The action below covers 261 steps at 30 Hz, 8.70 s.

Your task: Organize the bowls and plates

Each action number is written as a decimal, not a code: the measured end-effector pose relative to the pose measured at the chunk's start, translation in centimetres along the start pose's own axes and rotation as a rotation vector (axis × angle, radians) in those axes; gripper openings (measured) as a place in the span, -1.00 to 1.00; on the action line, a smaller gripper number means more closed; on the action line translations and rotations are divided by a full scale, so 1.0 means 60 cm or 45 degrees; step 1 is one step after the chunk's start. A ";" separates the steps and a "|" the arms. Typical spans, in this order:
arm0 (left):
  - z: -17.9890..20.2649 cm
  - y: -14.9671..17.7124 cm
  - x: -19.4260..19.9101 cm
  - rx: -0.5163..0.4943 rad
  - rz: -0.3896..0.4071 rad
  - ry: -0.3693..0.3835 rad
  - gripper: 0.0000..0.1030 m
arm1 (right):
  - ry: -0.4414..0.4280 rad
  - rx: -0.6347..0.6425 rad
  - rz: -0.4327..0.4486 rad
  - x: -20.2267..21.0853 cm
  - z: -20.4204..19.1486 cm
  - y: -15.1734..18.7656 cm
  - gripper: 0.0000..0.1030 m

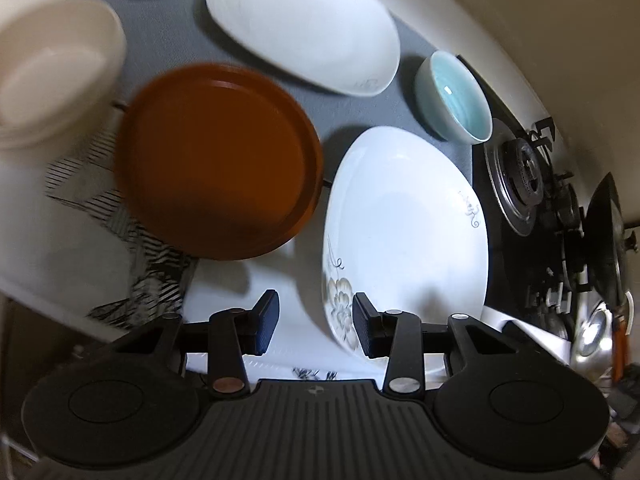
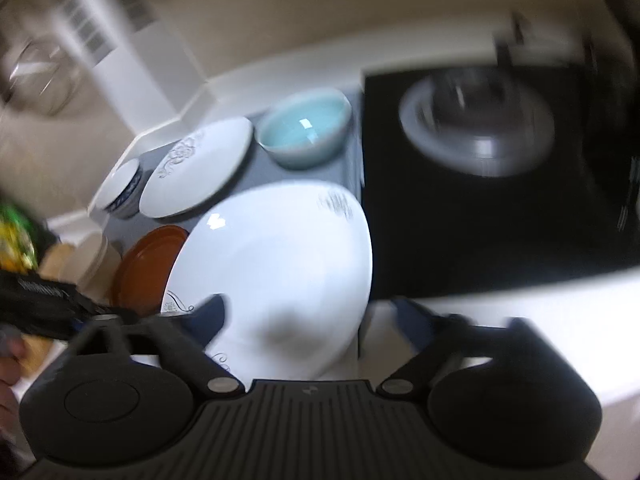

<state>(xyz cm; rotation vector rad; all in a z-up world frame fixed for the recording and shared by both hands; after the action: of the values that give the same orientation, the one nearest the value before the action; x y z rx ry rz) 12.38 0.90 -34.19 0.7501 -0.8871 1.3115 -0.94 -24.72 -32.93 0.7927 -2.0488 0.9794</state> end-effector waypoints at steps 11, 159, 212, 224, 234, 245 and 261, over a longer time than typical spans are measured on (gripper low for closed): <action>0.008 -0.065 -0.055 -0.074 -0.212 0.113 -0.48 | 0.120 -0.143 -0.086 -0.060 -0.003 -0.023 -0.43; -0.058 -0.281 0.082 -0.069 0.144 -0.202 -0.63 | -0.156 0.023 -0.102 -0.236 -0.207 -0.199 -0.43; -0.043 -0.209 0.099 -0.357 0.075 -0.212 -0.17 | 0.141 0.276 -0.242 -0.254 -0.254 -0.046 -0.85; -0.031 -0.154 0.005 -0.560 -0.170 -0.332 -0.07 | 0.245 0.074 -0.175 -0.195 -0.209 -0.021 -0.48; -0.021 -0.135 -0.024 -0.611 -0.171 -0.368 -0.60 | 0.265 0.159 -0.201 -0.202 -0.228 0.001 -0.73; -0.027 -0.122 0.065 -0.472 -0.019 -0.286 -0.61 | 0.218 0.321 -0.146 -0.155 -0.280 -0.055 -0.74; -0.017 -0.195 0.166 -0.392 0.093 -0.173 -0.61 | 0.119 0.299 -0.012 -0.114 -0.340 -0.121 -0.72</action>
<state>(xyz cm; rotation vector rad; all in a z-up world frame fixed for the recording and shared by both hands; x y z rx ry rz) 24.44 5.13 -25.63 0.5728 -1.2040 1.1615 15.27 -10.20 -26.44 0.8593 -1.8706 1.2441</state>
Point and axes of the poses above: each gripper's, at about its wrist camera, not at the fingertips, and x roughly against the way its jaws point, z to its right, y to its underside, the point moved 5 cm from there along -x, roughly the way its jaws point, and after that the axes turned 7 degrees about -z, right-handed, at the moved point
